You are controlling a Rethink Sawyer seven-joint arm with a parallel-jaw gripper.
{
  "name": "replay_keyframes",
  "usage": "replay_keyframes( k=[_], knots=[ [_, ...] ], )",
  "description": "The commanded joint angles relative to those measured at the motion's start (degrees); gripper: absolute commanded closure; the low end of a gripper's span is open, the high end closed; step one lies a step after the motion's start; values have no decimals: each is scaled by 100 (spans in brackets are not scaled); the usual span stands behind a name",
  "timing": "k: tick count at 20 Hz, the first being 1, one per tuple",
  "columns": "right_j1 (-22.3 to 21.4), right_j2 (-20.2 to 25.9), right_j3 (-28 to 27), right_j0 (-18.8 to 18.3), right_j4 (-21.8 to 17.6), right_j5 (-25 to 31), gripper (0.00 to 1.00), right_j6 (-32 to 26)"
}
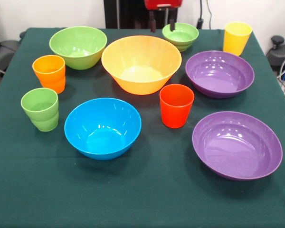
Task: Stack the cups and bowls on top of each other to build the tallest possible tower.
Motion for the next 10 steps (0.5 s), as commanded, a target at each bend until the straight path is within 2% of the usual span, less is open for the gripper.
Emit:
replay_keyframes(
  k=[1,6,10],
  knots=[
    [560,309,-380,-345,-602,252,0,136],
    [641,433,-538,-610,-829,448,0,59],
    [800,306,-706,-480,-892,368,0,120]
  ],
)
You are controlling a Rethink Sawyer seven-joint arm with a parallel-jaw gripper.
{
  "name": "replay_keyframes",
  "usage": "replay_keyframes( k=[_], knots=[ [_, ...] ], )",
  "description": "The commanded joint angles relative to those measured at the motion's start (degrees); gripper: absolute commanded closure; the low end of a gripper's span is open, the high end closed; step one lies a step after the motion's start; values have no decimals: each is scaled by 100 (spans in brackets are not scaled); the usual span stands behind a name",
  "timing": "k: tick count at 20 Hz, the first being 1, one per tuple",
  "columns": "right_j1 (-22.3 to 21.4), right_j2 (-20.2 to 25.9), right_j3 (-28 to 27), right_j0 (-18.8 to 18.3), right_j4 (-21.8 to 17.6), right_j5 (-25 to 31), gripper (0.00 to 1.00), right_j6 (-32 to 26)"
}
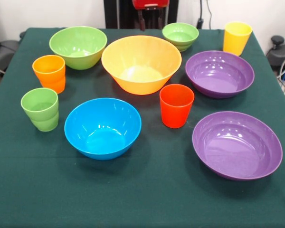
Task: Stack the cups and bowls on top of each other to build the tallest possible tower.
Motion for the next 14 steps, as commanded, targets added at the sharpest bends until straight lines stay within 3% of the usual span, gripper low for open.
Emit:
replay_keyframes(
  k=[1,5,14],
  knots=[
    [524,264,-731,164,-332,310,0,160],
    [602,186,-761,333,-298,115,0,298],
    [441,440,-523,187,-132,209,0,450]
  ],
)
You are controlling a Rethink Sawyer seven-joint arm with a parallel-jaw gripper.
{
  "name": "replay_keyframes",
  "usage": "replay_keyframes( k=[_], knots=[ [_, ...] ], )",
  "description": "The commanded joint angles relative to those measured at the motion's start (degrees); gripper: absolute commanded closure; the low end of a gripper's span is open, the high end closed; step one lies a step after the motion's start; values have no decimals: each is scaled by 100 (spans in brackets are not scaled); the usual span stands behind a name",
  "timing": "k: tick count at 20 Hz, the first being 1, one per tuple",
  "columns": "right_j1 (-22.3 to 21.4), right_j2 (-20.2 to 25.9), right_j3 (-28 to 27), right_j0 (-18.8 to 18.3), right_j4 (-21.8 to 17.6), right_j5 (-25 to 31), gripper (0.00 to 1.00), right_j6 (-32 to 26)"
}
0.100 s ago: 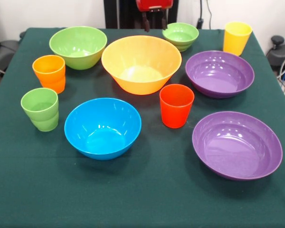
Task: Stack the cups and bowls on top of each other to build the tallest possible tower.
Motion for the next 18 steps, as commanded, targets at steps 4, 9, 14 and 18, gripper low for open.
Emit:
replay_keyframes(
  k=[4,9,14,18],
  knots=[
    [197,479,-423,13,-76,163,0,472],
    [462,300,-544,140,-141,-106,0,501],
    [950,171,-804,177,-215,-517,0,531],
    [862,215,-744,191,-156,-488,0,539]
  ],
)
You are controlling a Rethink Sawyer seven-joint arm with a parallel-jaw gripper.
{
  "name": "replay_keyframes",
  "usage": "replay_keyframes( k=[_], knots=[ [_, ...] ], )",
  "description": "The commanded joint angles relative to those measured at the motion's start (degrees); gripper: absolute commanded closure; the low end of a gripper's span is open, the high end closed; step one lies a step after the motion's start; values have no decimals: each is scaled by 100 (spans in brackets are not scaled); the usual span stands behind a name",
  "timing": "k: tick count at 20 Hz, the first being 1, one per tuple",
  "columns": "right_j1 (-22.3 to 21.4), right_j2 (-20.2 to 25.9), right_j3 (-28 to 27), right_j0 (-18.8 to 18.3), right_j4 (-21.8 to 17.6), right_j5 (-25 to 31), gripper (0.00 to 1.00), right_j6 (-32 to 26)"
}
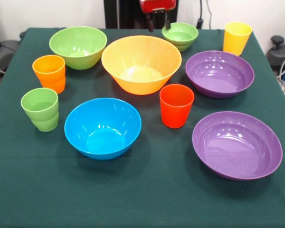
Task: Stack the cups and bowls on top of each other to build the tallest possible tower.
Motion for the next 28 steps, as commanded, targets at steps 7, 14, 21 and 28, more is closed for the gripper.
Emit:
replay_keyframes(
  k=[7,14,21,28],
  knots=[
    [333,130,-709,532,129,-459,0,657],
    [833,15,-1073,555,34,-805,0,625],
    [864,96,-1107,473,-3,-756,0,592],
    [830,54,-1163,536,-77,-873,0,532]
  ],
)
